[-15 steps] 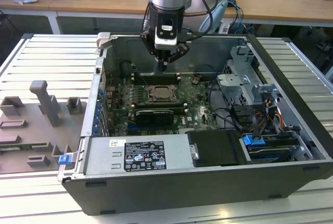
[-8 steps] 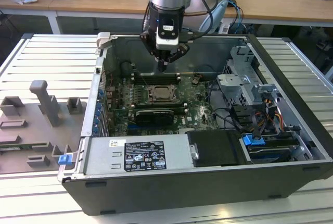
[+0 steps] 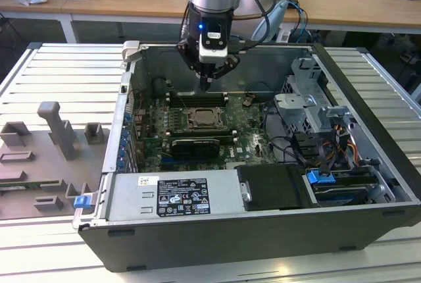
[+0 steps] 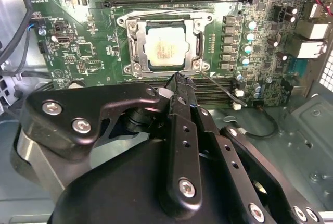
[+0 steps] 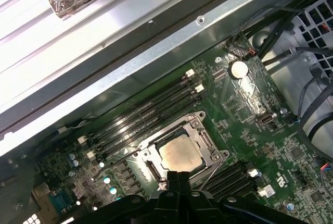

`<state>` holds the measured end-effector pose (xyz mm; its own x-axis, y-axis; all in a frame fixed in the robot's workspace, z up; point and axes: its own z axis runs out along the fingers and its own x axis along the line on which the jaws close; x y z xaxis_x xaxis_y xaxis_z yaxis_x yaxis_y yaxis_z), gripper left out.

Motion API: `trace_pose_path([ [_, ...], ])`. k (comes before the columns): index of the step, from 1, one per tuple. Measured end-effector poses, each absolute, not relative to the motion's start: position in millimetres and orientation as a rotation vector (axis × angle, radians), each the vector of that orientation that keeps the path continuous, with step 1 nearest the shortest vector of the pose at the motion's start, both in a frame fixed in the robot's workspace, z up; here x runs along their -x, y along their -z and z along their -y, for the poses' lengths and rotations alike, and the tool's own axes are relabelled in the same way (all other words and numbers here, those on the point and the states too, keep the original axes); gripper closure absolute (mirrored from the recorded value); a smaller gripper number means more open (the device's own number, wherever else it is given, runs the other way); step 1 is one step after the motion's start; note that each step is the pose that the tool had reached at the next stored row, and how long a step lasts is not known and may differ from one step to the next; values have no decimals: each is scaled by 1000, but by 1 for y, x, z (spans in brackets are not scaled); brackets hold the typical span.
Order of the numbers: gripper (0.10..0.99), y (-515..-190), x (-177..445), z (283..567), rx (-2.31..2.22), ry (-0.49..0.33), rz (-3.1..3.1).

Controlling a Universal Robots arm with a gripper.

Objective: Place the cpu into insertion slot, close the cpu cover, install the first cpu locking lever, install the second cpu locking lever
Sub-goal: 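Install the first cpu locking lever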

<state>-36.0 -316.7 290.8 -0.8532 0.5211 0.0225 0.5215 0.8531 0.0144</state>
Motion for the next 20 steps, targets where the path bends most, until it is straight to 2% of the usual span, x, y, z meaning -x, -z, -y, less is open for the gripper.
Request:
trace_pose_path([
  [20,980,-291,36,317,684,30,3047],
])
